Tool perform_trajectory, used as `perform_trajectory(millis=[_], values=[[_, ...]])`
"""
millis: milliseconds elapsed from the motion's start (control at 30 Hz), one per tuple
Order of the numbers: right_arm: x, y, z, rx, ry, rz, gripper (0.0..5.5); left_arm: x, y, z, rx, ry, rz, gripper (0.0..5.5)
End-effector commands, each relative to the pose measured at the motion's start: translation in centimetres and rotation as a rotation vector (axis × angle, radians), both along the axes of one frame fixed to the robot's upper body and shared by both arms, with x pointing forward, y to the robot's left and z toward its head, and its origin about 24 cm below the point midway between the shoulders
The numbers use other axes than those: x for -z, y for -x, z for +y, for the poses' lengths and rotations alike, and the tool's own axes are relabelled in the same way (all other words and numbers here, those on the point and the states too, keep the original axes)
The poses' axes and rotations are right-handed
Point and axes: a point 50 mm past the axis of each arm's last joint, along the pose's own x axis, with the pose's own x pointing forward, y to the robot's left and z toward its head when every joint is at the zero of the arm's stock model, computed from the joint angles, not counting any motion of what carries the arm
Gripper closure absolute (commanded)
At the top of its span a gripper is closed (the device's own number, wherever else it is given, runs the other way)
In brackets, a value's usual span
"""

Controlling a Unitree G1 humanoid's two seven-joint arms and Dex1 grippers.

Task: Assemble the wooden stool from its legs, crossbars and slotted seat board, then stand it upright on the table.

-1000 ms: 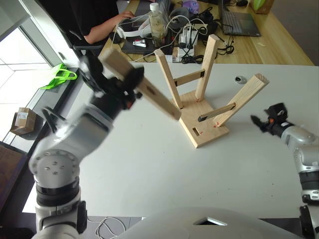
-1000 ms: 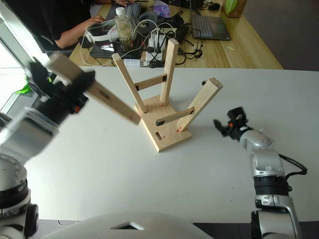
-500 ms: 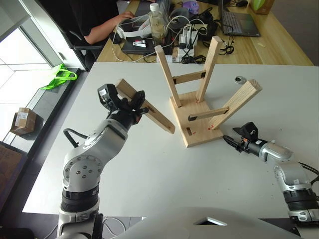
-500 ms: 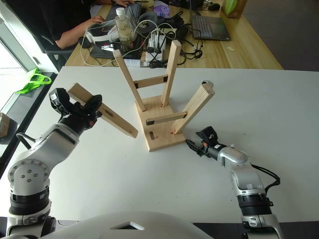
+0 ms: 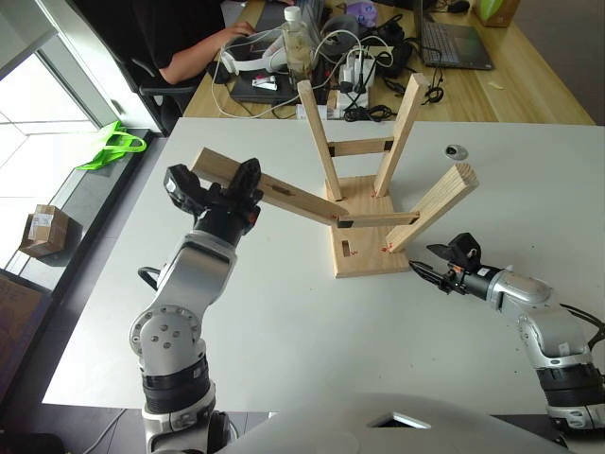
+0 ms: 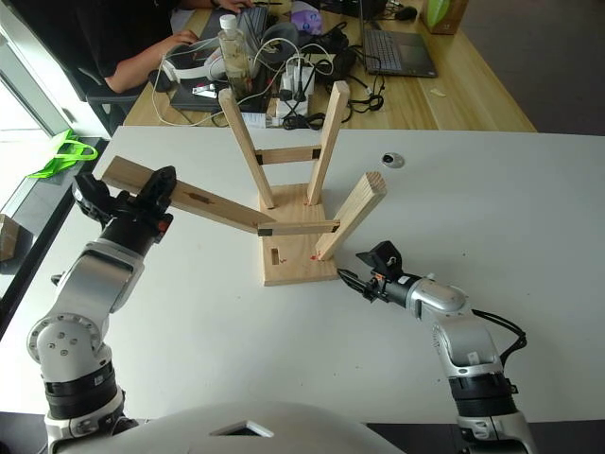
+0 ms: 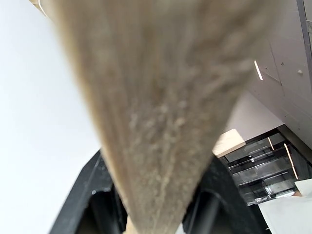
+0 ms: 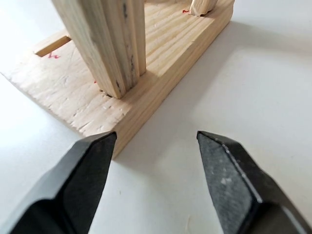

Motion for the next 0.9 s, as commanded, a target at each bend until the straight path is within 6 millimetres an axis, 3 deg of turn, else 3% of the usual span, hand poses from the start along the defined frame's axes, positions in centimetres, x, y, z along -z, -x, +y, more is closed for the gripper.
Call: perform_trajectory(millis=[33,233,333,567,900], values=[[-0.2,-0.1,0.2,0.005,-0.008,-0.006,2.38,2.3,0.7,-0.9,-0.002,-0.002,0.078,4.47],[-0.3,-0.3,0.0,0.03,-0.006,-0.016,2.38,3.7,1.2,-1.3,-0.03,-0.04,0.117,4.47],[-0.4,-0.4,0.0,0.039,-0.005,-0.024,2.38,3.4,1.1,-1.0,-0.06,-0.182,0.096,4.47],[-0.5,-0.6,-0.2,0.057,0.002,-0.036,2.38,2.0,0.9,-2.8,-0.047,-0.328,0.009,4.47],[-0.7,-0.8,-0.1,0.061,0.012,-0.052,2.38,1.7,0.6,-5.0,0.037,-0.506,-0.045,4.47]])
